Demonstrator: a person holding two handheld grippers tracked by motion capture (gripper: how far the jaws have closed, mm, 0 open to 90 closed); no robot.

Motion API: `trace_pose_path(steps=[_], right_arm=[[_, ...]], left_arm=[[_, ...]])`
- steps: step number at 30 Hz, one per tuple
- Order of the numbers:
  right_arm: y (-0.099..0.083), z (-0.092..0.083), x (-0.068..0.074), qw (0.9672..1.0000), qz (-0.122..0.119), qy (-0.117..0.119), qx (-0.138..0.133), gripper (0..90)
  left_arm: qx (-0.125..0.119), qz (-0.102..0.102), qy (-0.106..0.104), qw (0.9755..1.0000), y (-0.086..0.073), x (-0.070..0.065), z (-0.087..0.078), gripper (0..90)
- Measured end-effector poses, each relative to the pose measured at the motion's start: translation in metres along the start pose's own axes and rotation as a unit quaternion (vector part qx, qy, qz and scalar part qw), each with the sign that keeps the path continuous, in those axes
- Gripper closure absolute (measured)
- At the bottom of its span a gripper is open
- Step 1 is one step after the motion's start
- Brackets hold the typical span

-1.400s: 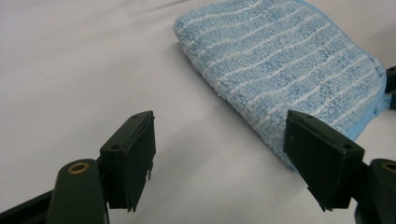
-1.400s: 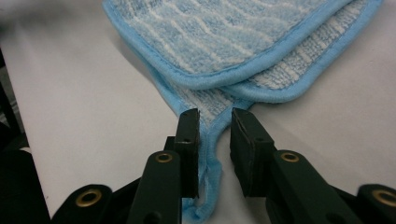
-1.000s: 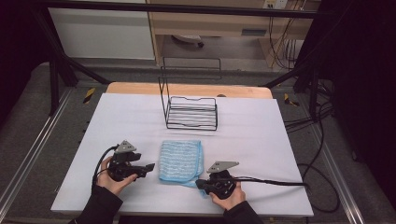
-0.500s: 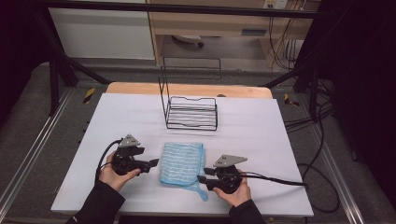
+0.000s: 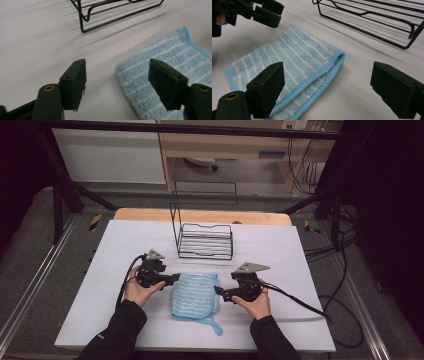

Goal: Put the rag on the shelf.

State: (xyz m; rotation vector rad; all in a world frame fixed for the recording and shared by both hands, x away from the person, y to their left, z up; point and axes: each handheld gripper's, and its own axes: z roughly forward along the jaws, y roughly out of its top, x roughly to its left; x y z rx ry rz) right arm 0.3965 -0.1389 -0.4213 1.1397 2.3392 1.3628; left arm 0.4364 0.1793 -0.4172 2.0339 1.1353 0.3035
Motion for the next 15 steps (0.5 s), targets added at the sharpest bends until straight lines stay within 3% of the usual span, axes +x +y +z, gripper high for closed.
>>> trace_pose_path(steps=[3,8,15], right_arm=[[0.000,0.001,-0.005,1.0000,0.003,-0.001,-0.001,12.6],[-0.002,0.007,-0.008,0.9999,0.001,-0.006,0.010,14.7],[0.002,0.012,-0.013,0.9997,0.021,0.000,0.009,19.2]], left_arm=[[-0.002,-0.012,-0.005,0.9999,0.001,0.001,0.009,38.4],[0.018,-0.017,-0.016,0.9996,-0.001,0.001,0.023,48.4],[0.035,-0.019,-0.020,0.9990,-0.007,0.002,0.028,55.6]])
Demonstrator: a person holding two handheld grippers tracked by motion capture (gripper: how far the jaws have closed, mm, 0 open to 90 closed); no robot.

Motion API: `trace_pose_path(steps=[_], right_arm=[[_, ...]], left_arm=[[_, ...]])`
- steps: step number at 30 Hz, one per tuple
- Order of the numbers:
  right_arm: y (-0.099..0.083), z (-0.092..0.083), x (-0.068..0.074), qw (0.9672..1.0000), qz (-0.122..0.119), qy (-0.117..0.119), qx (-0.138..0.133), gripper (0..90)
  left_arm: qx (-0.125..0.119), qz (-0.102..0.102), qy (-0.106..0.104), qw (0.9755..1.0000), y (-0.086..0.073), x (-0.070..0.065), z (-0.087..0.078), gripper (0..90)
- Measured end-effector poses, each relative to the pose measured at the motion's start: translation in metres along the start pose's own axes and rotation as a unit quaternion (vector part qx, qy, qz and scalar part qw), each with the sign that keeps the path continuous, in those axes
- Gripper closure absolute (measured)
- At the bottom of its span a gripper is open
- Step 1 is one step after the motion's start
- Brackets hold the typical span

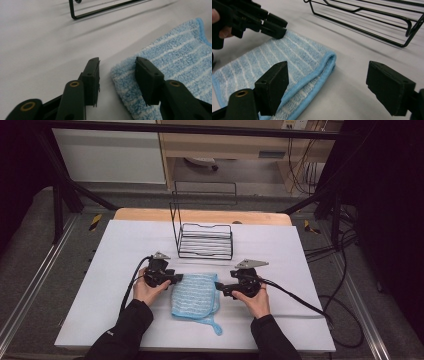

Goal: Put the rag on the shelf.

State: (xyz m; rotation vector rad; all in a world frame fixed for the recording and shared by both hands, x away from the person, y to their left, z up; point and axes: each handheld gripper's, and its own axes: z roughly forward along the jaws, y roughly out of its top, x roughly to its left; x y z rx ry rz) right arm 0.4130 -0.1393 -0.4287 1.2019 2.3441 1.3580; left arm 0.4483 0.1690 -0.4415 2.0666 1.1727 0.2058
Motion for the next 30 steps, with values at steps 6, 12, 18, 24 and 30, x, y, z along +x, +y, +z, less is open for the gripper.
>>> trace_pose_path(steps=[6,12,18,24,30], right_arm=[[0.008,0.017,-0.001,0.9999,0.013,-0.007,-0.001,24.0],[0.015,0.041,-0.003,0.9997,0.017,-0.014,0.011,32.6],[0.009,0.056,-0.009,0.9990,0.016,-0.023,0.035,45.1],[0.008,0.056,-0.007,0.9986,0.026,-0.007,0.046,59.4],[0.008,0.056,-0.007,0.9974,0.043,0.009,0.058,66.6]], left_arm=[[0.006,0.000,-0.011,0.9999,-0.002,-0.002,0.002,65.4],[0.008,-0.001,-0.015,0.9999,-0.003,-0.002,0.004,69.1],[0.003,0.011,-0.009,0.9999,-0.005,-0.004,0.004,69.6],[0.003,0.019,-0.005,0.9998,-0.005,-0.005,0.004,70.0],[0.004,0.023,-0.006,0.9997,-0.005,-0.005,0.004,70.8]])
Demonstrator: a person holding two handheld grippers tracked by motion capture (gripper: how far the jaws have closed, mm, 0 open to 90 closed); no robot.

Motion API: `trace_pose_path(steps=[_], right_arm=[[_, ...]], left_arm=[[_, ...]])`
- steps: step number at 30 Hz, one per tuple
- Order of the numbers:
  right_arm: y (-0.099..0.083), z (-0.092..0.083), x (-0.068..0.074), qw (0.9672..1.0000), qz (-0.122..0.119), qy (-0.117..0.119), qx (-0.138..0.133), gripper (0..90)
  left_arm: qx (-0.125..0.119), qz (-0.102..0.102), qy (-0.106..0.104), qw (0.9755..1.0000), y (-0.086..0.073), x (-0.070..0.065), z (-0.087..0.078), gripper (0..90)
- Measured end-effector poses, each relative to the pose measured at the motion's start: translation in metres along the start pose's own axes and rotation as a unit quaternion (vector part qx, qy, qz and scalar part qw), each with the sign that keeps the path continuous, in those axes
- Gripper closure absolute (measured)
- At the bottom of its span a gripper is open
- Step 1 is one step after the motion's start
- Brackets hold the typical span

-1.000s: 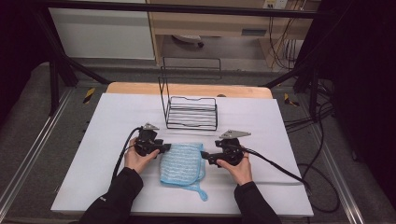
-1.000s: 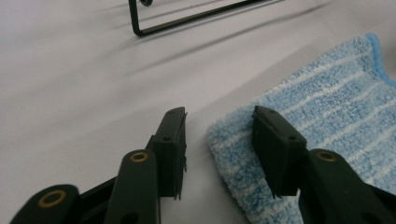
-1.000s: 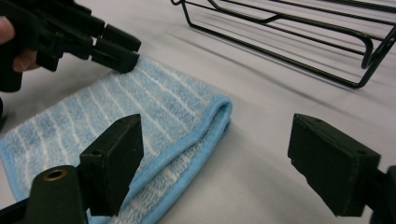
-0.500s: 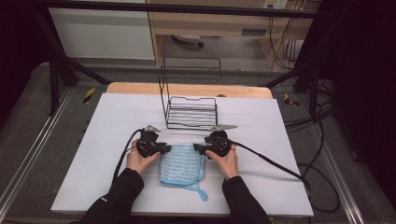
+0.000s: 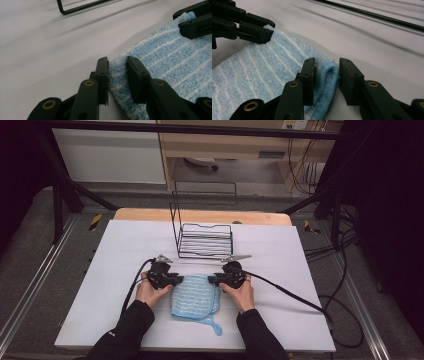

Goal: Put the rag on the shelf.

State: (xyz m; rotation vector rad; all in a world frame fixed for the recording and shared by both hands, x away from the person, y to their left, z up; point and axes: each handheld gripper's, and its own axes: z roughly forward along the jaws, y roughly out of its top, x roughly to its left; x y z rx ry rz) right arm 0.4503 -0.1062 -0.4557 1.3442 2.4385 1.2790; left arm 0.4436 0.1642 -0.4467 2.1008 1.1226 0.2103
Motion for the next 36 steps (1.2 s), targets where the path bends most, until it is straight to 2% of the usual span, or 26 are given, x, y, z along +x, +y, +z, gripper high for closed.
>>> trace_pose_path(steps=[12,19,26,31,36], right_arm=[[0.003,0.000,-0.001,0.9987,0.044,0.019,0.018,78.9],[0.003,-0.002,-0.001,0.9986,0.047,0.020,0.011,80.7],[0.004,-0.011,0.003,0.9989,0.040,0.023,-0.008,81.1],[0.007,-0.024,0.010,0.9982,0.030,0.031,-0.041,81.1],[0.006,-0.035,0.016,0.9970,0.018,0.037,-0.066,81.1]], left_arm=[[-0.001,-0.008,-0.008,0.9999,0.000,-0.002,-0.001,79.3],[-0.007,-0.021,-0.020,0.9996,0.001,0.001,-0.006,81.5],[-0.029,-0.024,-0.033,0.9988,0.005,0.000,-0.020,82.0],[-0.052,-0.011,-0.028,0.9982,0.007,-0.006,-0.033,82.1],[-0.064,0.000,-0.024,0.9977,0.007,-0.011,-0.042,82.1]])
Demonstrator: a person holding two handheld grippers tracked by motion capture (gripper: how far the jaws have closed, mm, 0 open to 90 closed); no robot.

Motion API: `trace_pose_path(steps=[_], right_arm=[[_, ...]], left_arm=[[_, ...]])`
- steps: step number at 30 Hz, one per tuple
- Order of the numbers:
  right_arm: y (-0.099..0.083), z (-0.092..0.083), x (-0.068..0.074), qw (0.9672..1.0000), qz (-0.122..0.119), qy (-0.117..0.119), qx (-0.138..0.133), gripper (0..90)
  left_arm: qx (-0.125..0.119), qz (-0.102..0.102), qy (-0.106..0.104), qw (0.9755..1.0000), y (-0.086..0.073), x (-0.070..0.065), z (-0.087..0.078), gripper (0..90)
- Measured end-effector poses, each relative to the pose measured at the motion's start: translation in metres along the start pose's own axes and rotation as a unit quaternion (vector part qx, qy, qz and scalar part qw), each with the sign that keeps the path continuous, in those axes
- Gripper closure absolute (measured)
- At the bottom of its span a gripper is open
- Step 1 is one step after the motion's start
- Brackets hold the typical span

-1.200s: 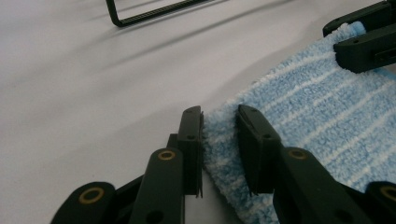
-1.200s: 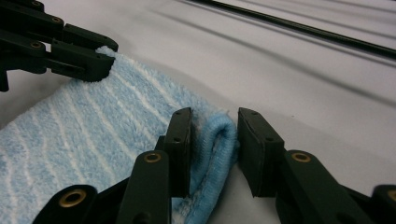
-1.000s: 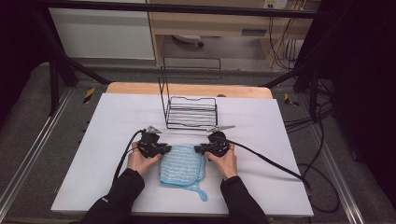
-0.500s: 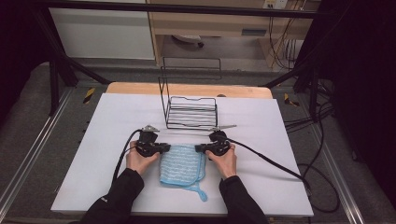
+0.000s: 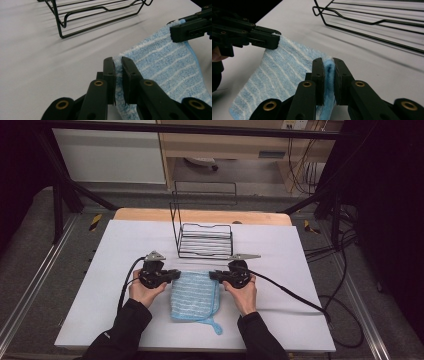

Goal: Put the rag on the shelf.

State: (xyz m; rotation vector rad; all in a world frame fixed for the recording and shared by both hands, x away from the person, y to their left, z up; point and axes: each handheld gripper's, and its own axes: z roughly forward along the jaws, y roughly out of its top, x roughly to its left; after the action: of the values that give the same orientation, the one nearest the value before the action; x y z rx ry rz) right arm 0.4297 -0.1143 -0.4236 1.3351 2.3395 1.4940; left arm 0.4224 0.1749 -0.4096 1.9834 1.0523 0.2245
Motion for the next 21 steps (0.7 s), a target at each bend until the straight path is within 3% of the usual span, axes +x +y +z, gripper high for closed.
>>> trace_pose_path(steps=[15,21], right_arm=[[0.009,-0.029,0.012,0.9981,-0.018,0.012,-0.057,81.3],[0.016,-0.042,0.020,0.9959,-0.043,0.011,-0.078,81.4]], left_arm=[[-0.054,0.029,-0.004,0.9981,0.013,-0.018,-0.028,82.0],[-0.077,0.035,-0.007,0.9964,0.019,-0.026,-0.039,82.1]])
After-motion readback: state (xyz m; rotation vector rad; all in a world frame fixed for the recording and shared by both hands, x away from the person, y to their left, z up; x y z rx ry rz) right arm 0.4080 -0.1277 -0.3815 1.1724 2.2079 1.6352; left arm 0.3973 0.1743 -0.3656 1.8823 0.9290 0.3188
